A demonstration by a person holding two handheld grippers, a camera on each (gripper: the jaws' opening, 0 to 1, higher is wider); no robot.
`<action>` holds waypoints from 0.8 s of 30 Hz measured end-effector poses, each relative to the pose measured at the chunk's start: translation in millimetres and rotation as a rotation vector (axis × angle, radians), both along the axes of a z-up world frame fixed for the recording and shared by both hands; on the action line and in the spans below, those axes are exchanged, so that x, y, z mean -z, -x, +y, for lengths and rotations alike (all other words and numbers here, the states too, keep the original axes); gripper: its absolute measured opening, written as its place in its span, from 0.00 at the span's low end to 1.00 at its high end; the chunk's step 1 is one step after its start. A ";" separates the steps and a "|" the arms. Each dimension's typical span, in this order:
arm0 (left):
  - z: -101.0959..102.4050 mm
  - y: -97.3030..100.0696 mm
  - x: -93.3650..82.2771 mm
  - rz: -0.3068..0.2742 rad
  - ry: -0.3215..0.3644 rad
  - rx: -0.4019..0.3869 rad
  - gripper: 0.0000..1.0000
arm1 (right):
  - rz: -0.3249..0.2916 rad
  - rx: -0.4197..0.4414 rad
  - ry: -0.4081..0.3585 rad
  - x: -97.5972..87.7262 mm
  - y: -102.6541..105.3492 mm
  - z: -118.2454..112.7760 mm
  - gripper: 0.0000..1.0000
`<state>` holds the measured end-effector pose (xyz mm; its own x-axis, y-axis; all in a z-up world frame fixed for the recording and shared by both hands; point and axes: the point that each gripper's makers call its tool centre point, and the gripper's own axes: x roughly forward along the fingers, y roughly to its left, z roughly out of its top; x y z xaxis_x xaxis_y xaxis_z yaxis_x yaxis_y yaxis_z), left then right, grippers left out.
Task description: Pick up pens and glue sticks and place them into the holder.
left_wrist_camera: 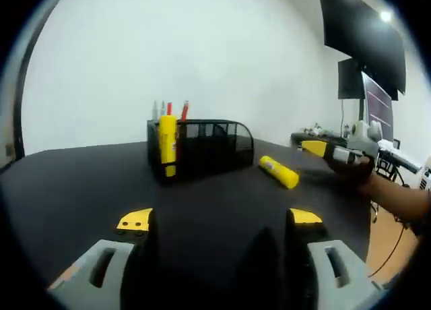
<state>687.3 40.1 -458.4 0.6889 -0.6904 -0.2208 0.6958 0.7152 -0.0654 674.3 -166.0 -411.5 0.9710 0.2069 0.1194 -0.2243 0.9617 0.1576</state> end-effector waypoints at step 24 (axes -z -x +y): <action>-132.2 11.8 16.4 0.068 -0.052 0.042 0.61 | -0.080 0.021 -0.128 -17.1 9.0 -18.0 0.24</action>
